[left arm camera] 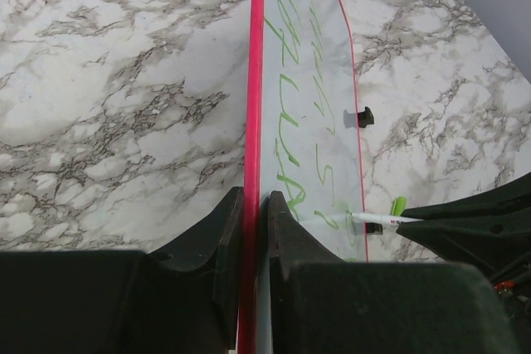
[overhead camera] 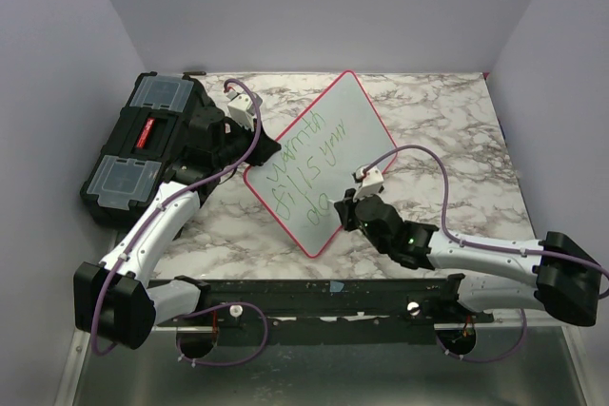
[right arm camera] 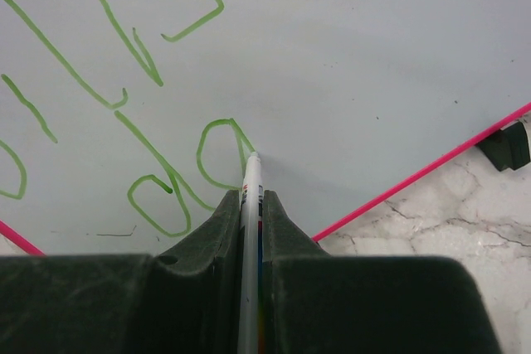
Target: Write a sentence on the whiteboard
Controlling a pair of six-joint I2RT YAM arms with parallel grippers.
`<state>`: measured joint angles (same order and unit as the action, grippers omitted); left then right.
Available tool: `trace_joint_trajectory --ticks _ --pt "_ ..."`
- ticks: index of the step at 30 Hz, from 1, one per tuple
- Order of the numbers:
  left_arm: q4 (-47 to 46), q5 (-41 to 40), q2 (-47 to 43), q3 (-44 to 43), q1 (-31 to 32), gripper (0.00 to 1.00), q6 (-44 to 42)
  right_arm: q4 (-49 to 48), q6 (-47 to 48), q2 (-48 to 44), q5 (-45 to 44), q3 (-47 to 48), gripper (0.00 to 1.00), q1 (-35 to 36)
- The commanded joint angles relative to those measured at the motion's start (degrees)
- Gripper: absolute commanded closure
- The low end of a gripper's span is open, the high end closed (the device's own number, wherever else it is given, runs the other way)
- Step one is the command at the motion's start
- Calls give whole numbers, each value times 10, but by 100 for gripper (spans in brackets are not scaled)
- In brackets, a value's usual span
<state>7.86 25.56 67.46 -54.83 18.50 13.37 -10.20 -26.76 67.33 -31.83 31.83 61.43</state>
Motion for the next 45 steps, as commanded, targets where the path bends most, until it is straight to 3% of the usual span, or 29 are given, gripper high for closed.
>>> trace_joint_trajectory --ticks 1,12,23,27,45 --pt "-2 -6 -13 2 2 100 -26 28 -19 -8 3 -20 99 0" --pt "-1 -6 -22 5 2 100 -25 47 -6 -3 -36 -8 99 1" --pt "5 -9 -30 5 2 100 -23 35 101 -6 -103 90 99 -13" --pt "7 -11 -37 7 2 100 -23 22 116 -19 -74 105 99 -23" --pt "7 -12 -45 20 2 100 -34 0 29 -26 102 30 99 -65"
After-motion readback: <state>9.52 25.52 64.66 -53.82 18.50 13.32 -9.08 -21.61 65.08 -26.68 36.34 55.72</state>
